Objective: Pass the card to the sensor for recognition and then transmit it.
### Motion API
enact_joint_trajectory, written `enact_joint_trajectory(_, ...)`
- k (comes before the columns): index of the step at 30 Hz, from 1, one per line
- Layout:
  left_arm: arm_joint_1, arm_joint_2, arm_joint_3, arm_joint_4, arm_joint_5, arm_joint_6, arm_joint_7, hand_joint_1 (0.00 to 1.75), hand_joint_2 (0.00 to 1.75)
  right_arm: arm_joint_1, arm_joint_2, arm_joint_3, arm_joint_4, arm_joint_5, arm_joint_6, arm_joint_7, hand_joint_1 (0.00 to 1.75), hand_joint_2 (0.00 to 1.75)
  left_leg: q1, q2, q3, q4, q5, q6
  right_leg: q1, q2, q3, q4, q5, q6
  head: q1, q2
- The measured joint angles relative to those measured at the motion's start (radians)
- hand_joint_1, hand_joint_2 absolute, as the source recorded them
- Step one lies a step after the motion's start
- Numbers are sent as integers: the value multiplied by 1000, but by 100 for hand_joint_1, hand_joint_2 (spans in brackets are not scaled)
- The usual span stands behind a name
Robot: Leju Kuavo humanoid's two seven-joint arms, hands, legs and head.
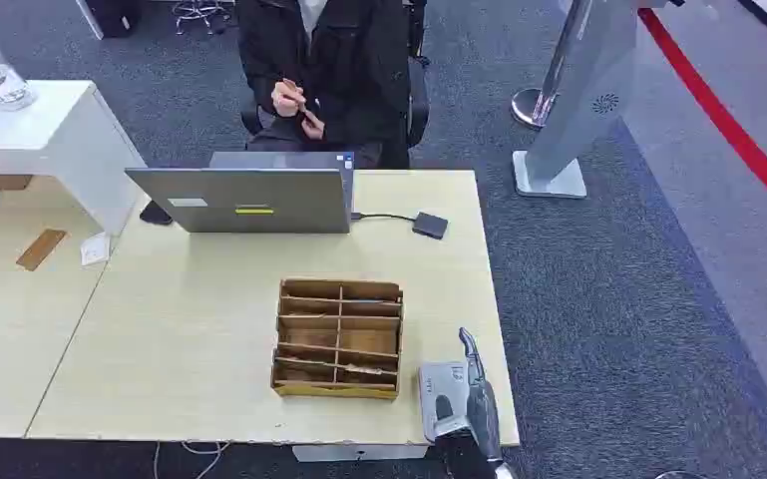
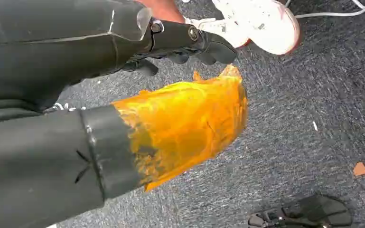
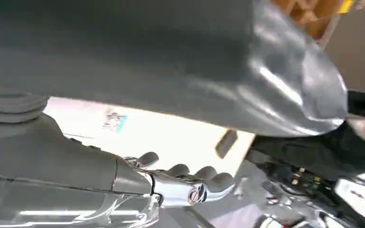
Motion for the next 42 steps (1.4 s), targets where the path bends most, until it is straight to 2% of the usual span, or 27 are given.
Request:
enact_joint_trajectory(7, 0, 0, 0, 0, 0, -2, 0, 0, 0, 45, -34, 8, -260, 123, 1, 77, 0, 0, 0, 0, 0, 0, 0, 0, 0, 0, 0, 0, 0, 0, 0, 0)
enact_joint_trajectory(11, -1, 2, 0, 0, 0, -6, -3, 0, 0, 54, -51, 16, -386, 244, 18, 133, 0, 0, 0, 0, 0, 0, 0, 0, 0, 0, 0, 0, 0, 0, 0, 0)
enact_joint_trajectory(14, -1, 4, 1, 0, -3, -11, -4, 0, 0, 55, -66, 27, -454, 350, 28, 162, 0, 0, 0, 0, 0, 0, 0, 0, 0, 0, 0, 0, 0, 0, 0, 0)
enact_joint_trajectory(17, -1, 5, 1, 0, -3, -12, -5, 0, 0, 55, -76, 33, -500, 387, 31, 171, 0, 0, 0, 0, 0, 0, 0, 0, 0, 0, 0, 0, 0, 0, 0, 0)
enact_joint_trajectory(18, -1, 5, 1, 0, -4, -13, -5, 0, 0, 56, -78, 34, -511, 397, 31, 175, 0, 175, 0, 0, 0, 0, 0, 0, 0, 0, 0, 0, 0, 0, 0, 0)
enact_joint_trajectory(26, -4, 10, 1, 0, -21, -21, -11, 0, 0, 30, -80, 51, -573, 658, 49, 254, 0, 175, 0, 0, 0, 0, 0, 0, 0, 0, 0, 0, 0, 0, 0, 0)
enact_joint_trajectory(31, -5, 11, 1, 0, -24, -23, -11, 0, 0, 7, -83, 53, -580, 694, 47, 272, 0, 175, 0, 0, 0, 0, 0, 0, 0, 0, 0, 0, 0, 0, 0, 0)
enact_joint_trajectory(34, -7, 12, 1, 0, -30, -24, -11, 0, 0, -23, -92, 61, -579, 758, 43, 305, 0, 175, 0, 0, 0, 0, 0, 0, 0, 0, 0, 0, 0, 0, 0, 0)
enact_joint_trajectory(38, -8, 13, 1, 0, -37, -24, -5, 0, 0, -79, -106, 66, -577, 851, 42, 369, 0, 175, 0, 0, 0, 0, 0, 0, 0, 0, 0, 0, 0, 0, 0, 0)
enact_joint_trajectory(42, -11, 14, 1, 0, -51, -34, 5, 0, 0, -157, -128, 72, -555, 1044, 36, 483, 0, 175, 0, 0, 0, 0, 1, -1, 0, 0, 0, 0, 1, 0, 0, 0)
